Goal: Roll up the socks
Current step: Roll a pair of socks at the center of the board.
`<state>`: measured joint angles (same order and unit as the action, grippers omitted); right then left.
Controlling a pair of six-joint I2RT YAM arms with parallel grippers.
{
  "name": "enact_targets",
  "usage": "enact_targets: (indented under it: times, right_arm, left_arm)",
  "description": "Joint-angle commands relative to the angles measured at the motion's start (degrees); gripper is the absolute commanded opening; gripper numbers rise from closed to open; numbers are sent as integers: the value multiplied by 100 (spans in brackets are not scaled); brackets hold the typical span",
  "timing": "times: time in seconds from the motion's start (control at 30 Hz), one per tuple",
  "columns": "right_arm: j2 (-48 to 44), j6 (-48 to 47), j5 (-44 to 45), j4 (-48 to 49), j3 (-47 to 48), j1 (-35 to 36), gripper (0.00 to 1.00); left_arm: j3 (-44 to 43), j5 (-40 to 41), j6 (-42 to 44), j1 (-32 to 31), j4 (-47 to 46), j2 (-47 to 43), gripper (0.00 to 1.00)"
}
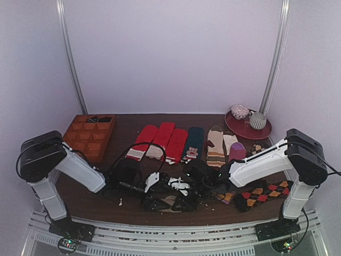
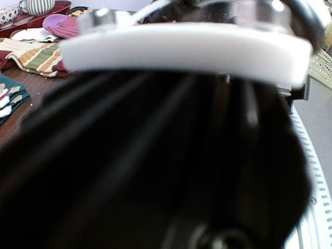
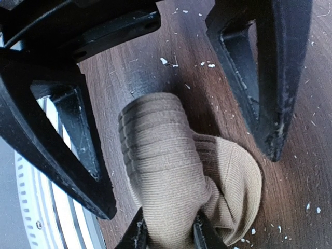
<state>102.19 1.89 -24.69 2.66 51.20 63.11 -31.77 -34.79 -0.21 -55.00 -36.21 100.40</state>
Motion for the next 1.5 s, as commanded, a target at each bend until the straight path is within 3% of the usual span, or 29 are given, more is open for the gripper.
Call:
enact_targets:
  times: [0.0,0.07,0.2,0.4,0.77,1.03,1.47]
  right_arm:
    - [246,-83,390,-963,-354,-11,23]
    - [242,-70,394,-928,-377,-26,23]
    - [301,-56,387,-882,-400,-36,22]
    - [397,-51,362,-850,-358,-40,23]
    - [473,-94,333,-840,-275,-51,22]
    - [434,-66,315,-804,-346,-53,23]
    - [475,-45,298,-737,-408,-62,23]
  left_arm:
    - [347,-66,-170,-73,486,123,70]
    - [627,67,-353,-72,100,-184,70]
    - [718,336,-274,-72,252,-467,72]
    - [530,331,-136,-73,106,-262,74]
    - [964,846,-381,-72,-1777,-354,78]
    - [942,420,-680,-28,-2811,533,80]
    - [780,362,-811,-28,-2699,987,76]
